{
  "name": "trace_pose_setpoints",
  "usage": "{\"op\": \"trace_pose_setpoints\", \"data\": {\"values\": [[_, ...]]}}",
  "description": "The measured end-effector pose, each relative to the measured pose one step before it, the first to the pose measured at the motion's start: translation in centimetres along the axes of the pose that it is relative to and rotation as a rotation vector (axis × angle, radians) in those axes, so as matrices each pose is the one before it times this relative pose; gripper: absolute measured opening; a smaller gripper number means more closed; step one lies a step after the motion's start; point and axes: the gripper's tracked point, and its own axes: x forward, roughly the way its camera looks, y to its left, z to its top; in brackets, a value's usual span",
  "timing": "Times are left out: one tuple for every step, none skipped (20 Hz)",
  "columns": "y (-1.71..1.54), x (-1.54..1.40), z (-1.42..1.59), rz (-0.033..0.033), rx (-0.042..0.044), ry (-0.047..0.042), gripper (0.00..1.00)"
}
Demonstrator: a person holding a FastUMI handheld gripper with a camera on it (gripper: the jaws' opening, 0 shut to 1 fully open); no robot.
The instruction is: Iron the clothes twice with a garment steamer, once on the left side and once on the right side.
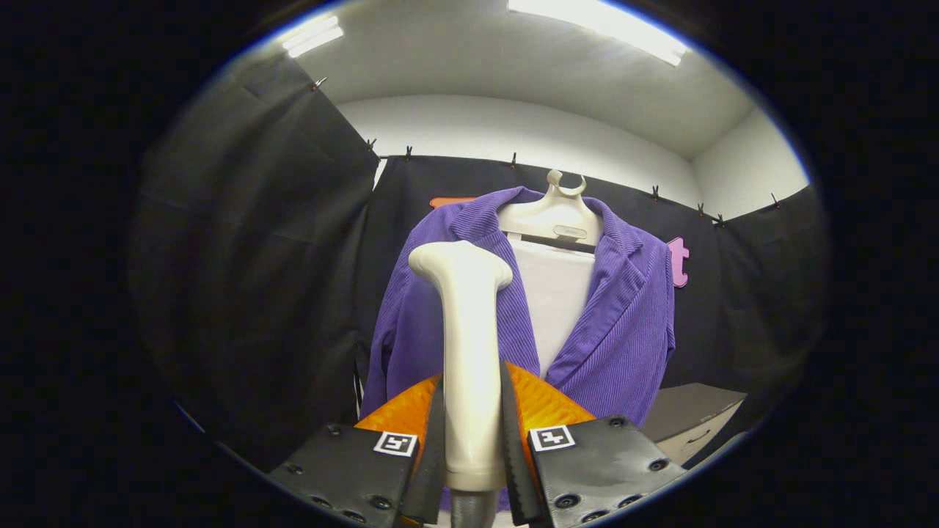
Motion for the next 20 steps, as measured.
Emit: {"op": "trace_pose_setpoints", "data": {"values": [[-0.118, 0.201, -0.219, -0.00245, -0.00183, 0.00374, 0.42], [-0.039, 0.047, -0.090, -0.00187, -0.00302, -0.00072, 0.42], [0.029, -0.052, -0.043, -0.00184, -0.00725, -0.00014, 0.42], [-0.055, 0.001, -0.033, -0.00204, -0.00550, -0.00098, 0.42], [0.034, 0.028, -0.074, -0.00024, 0.00000, -0.00031, 0.43], [0.022, -0.095, -0.221, 0.00130, 0.00100, 0.00197, 0.43], [0.059, -0.176, -0.323, 0.00259, 0.00100, 0.00382, 0.43], [0.024, -0.086, -0.344, 0.00380, 0.00323, 0.00493, 0.42], [0.072, -0.186, -0.468, 0.00372, 0.00356, 0.00594, 0.42], [-0.018, -0.161, -0.415, 0.00080, 0.00416, 0.00649, 0.42], [-0.046, -0.258, -0.498, -0.00212, 0.00523, 0.00368, 0.42], [-0.016, -0.102, -0.456, -0.00237, 0.00334, 0.00589, 0.42], [-0.037, -0.164, -0.487, -0.00129, -0.00023, 0.00782, 0.42], [-0.010, -0.257, -0.483, -0.00023, 0.00058, 0.00508, 0.43], [0.041, -0.309, -0.472, 0.00096, -0.00087, 0.00701, 0.43], [0.029, -0.295, -0.575, 0.00103, -0.00218, 0.00859, 0.43], [-0.004, -0.151, -0.640, -0.00078, -0.00147, 0.00640, 0.42], [-0.090, -0.230, -0.513, -0.00180, -0.00155, 0.00633, 0.43], [-0.040, -0.318, -0.578, -0.00184, -0.00196, 0.00770, 0.42], [0.048, -0.151, -0.510, -0.00115, -0.00103, 0.00787, 0.43]]}}
